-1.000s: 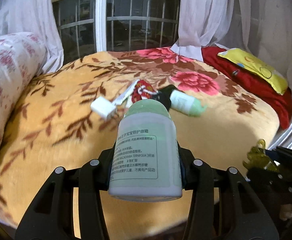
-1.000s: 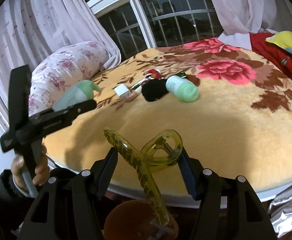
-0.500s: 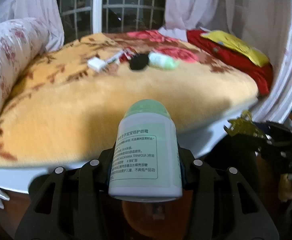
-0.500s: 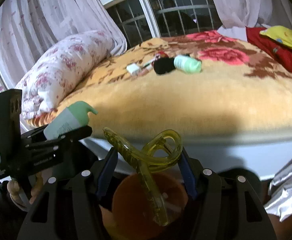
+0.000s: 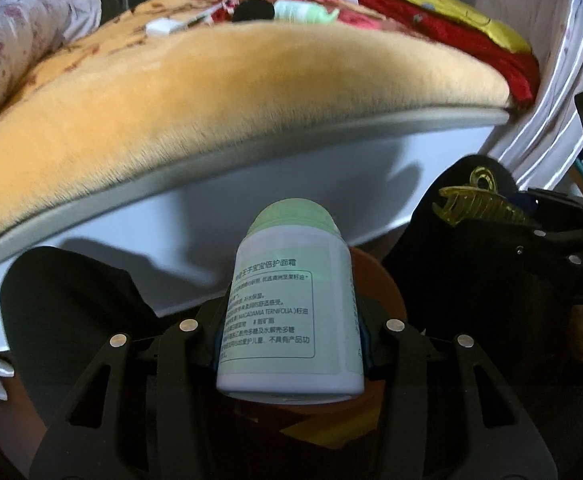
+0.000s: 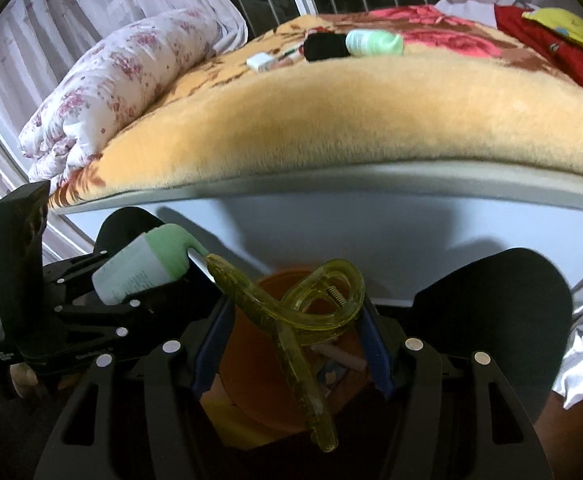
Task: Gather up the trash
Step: 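Lower both tools over the orange bin and release the clip and bottle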
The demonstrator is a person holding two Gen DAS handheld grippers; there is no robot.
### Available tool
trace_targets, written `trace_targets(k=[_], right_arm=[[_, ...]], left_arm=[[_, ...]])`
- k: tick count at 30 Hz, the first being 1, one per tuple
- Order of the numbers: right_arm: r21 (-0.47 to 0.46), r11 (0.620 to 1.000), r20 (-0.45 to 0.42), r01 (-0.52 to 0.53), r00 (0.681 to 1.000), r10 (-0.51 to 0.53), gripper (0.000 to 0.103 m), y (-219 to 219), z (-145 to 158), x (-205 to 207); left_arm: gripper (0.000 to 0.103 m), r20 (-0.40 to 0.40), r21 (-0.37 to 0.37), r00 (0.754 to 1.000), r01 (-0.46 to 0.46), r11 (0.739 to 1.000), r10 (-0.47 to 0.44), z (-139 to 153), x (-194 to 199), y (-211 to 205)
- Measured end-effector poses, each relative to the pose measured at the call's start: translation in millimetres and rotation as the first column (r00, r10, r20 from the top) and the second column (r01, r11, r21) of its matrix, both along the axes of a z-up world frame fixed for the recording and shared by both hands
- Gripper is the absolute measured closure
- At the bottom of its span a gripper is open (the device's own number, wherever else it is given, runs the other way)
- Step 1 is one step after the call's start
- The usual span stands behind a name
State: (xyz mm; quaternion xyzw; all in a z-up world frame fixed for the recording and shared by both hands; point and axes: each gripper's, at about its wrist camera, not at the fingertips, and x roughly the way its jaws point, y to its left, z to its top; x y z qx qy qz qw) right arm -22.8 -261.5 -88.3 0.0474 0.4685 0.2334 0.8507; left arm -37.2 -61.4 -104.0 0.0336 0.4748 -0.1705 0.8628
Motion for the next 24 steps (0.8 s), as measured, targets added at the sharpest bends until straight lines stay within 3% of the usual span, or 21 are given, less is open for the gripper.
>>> trace_targets(k=[2, 4, 5, 12, 15, 24], right_arm=[[-0.002, 1.000, -0.020, -0.006, 1.000, 0.006, 0.043, 1.1, -7.6, 4.0], [-0.007, 1.000, -0.046, -0.007, 0.999, 0.007, 0.042, 2.1, -15.6, 8.6], [-0.008, 1.000, -0.059, -0.004, 0.998, 0.004, 0.038, 2.1, -21.2, 12.0], [0.022, 0.999, -0.105, 0.030, 0.994, -0.027, 0.033, -8.1, -33.3, 23.3], [0.038, 0.997, -0.088, 0.061, 0.994, -0.058, 0.026, -15.5, -30.9, 20.2], [0.052, 0.995, -0.024, 0.082, 0.996, -0.081, 0.026, -11.0, -9.7, 12.1]], left_arm=[[0.055, -0.029, 0.016, 1.000, 0.012, 1.000, -0.012, -8.2, 2.7, -3.7], [0.021, -0.049, 0.041, 0.999, -0.001, 0.999, 0.003, -15.8, 5.8, -4.7], [0.019, -0.056, 0.034, 0.998, -0.016, 0.999, 0.017, -18.7, 7.6, -1.4], [0.019, -0.138, -0.013, 0.989, -0.056, 0.998, 0.054, -32.7, 14.5, 13.0], [0.019, -0.144, -0.032, 0.987, -0.075, 0.997, 0.070, -32.6, 14.3, 18.6], [0.019, -0.117, -0.078, 0.989, -0.097, 0.992, 0.087, -19.0, 8.3, 24.4]])
